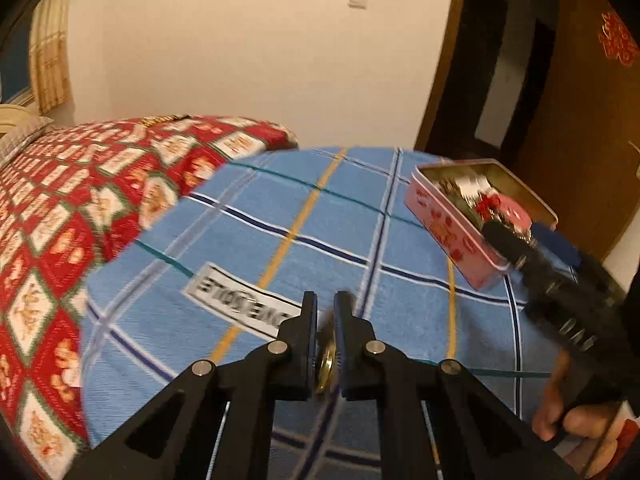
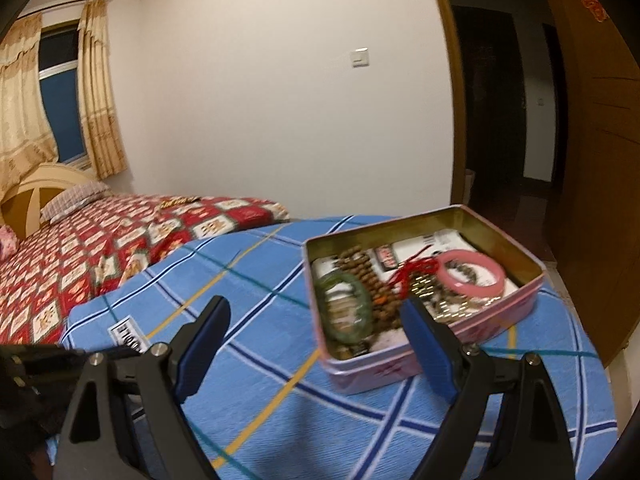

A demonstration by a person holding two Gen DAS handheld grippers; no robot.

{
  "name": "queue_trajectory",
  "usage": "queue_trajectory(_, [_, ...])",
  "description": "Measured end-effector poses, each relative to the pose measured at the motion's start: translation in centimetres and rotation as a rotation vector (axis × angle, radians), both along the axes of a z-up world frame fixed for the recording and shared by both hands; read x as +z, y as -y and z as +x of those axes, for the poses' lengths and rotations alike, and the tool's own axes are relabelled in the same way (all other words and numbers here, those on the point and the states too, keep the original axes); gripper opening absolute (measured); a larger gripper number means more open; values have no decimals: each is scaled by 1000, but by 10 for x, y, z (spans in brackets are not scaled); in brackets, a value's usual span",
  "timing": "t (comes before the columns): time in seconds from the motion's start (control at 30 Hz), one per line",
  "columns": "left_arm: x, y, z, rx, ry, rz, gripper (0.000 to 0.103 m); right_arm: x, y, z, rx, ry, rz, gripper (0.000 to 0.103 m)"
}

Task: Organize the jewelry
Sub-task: 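Lift the gold watch with the left tool and hold it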

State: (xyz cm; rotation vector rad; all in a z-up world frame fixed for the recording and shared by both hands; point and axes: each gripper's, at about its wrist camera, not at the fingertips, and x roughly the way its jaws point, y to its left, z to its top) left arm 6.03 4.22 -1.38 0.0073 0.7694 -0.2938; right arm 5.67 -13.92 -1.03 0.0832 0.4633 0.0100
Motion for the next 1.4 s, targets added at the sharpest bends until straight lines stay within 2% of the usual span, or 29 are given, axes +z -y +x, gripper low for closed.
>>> queue_trajectory(0.17, [2, -32, -9, 21, 0, -16, 8, -6, -28, 3, 54, -33, -42, 88])
queue_trajectory(0.23, [-1, -36, -13, 4, -7, 3, 14, -7, -37, 0, 72, -32, -59, 88])
queue_trajectory(0.3, [-7, -33, -16, -7, -8, 45, 50, -8, -42, 0, 83, -34, -66, 88])
queue_trajectory(0.33, [-8, -32, -18, -9, -7, 47, 58, -8, -43, 1, 86, -36, -65, 88])
queue_trajectory(0.43, [-17, -20, -16, -69, -48, 24, 58, -8, -42, 1, 85, -37, -55, 88])
queue_trajectory(0.53, [-30, -4, -9, -80, -73, 73, 58, -9, -39, 1, 79, -39, -39, 88])
queue_trajectory(0.63, [-46, 7, 3, -81, -143, 113, 58, -9, -36, 1, 74, -39, -26, 88])
queue_trajectory(0.7, [-45, 12, 4, -93, -139, 128, 58, -8, -34, 1, 72, -38, -21, 88])
queue_trajectory(0.77, [-44, 15, 6, -85, -135, 152, 51, -8, -33, 2, 71, -39, -15, 88])
queue_trajectory(0.8, [-43, 14, 5, -86, -129, 149, 35, -8, -32, 2, 71, -40, -12, 88])
queue_trajectory(0.93, [-43, 7, 5, -88, -130, 101, 36, -7, -31, 1, 70, -35, -6, 88])
queue_trajectory(1.13, [-23, -3, -14, -88, -26, 73, 36, -8, -34, 1, 77, -36, -14, 88])
queue_trajectory(1.3, [-3, -36, -34, -49, 25, 37, 36, -9, -38, 3, 92, -48, -13, 88])
queue_trajectory(1.4, [8, -56, -43, -2, 62, 38, 36, -12, -45, 8, 136, -74, 3, 85])
